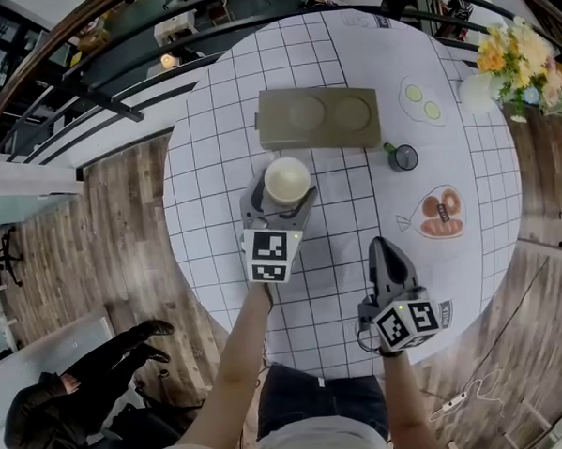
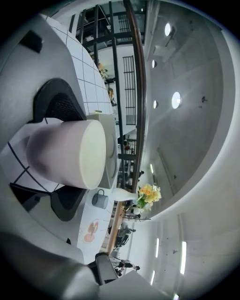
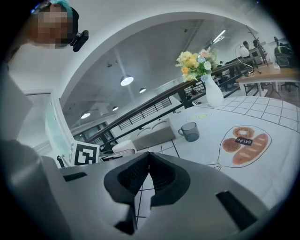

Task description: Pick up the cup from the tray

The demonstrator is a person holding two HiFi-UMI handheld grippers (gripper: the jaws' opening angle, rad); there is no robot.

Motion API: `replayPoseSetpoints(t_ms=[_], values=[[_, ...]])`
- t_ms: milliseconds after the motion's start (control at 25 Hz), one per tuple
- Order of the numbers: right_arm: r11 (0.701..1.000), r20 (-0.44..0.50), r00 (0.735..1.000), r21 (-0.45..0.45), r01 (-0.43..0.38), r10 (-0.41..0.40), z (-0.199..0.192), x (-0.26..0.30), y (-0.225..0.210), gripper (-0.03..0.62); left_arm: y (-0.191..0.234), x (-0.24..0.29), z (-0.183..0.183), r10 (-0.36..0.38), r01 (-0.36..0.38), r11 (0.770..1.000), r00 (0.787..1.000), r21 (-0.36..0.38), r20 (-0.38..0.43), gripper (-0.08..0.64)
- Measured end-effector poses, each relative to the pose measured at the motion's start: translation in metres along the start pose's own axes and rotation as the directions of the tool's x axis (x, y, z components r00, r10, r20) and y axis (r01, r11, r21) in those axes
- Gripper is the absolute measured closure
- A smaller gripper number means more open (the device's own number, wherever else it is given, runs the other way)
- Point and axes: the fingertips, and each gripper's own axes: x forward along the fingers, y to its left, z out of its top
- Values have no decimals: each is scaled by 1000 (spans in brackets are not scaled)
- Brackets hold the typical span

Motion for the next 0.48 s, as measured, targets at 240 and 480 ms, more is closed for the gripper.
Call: replayPoseSetpoints(t_ms=[240, 480], values=[[1000, 6, 1000, 0, 5, -5, 1, 1, 3, 583, -1, -1, -1, -9, 8, 1000, 1000, 20, 9, 137], [1000, -2, 1000, -12, 0, 0, -1, 3, 7, 583, -2, -3, -6, -15, 15, 999, 1000, 35, 11, 137]])
